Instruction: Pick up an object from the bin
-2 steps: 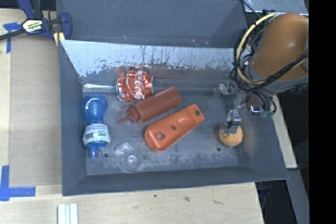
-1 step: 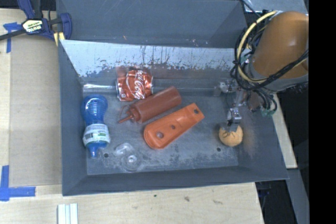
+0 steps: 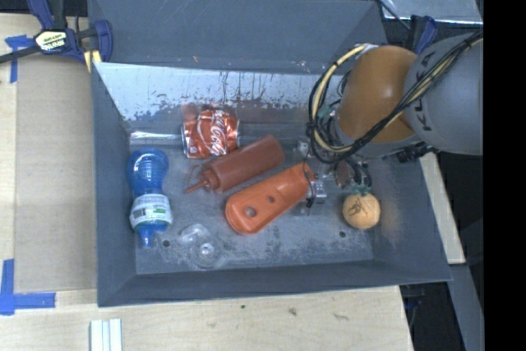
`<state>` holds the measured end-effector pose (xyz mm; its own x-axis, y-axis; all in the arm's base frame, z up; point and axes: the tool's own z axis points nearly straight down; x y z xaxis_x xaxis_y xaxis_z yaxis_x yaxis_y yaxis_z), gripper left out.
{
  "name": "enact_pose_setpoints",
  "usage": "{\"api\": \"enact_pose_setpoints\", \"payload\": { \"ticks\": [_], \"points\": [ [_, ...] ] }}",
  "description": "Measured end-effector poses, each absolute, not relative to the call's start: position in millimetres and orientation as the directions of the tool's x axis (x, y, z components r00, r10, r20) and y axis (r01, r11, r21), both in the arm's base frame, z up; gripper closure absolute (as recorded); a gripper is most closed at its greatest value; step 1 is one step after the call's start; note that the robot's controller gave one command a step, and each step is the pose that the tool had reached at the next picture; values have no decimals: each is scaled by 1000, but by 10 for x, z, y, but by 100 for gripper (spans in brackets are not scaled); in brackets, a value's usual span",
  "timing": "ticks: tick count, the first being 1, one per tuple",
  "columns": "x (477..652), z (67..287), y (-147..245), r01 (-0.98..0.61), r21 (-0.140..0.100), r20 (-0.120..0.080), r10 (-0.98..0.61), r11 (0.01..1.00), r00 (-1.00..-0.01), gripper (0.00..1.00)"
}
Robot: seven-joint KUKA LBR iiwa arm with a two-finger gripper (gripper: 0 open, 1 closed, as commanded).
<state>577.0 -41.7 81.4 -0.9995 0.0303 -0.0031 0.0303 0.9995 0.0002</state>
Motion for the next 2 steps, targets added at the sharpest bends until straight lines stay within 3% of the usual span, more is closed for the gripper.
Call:
{"api": "enact_pose_setpoints", "payload": {
  "ticks": [1, 2],
  "points": [
    [5779, 680, -353, 32, 1, -1, 32, 999, -999, 0],
    [5489, 699, -189, -131, -1, -5, -131, 991, -991, 100]
  ]
}}
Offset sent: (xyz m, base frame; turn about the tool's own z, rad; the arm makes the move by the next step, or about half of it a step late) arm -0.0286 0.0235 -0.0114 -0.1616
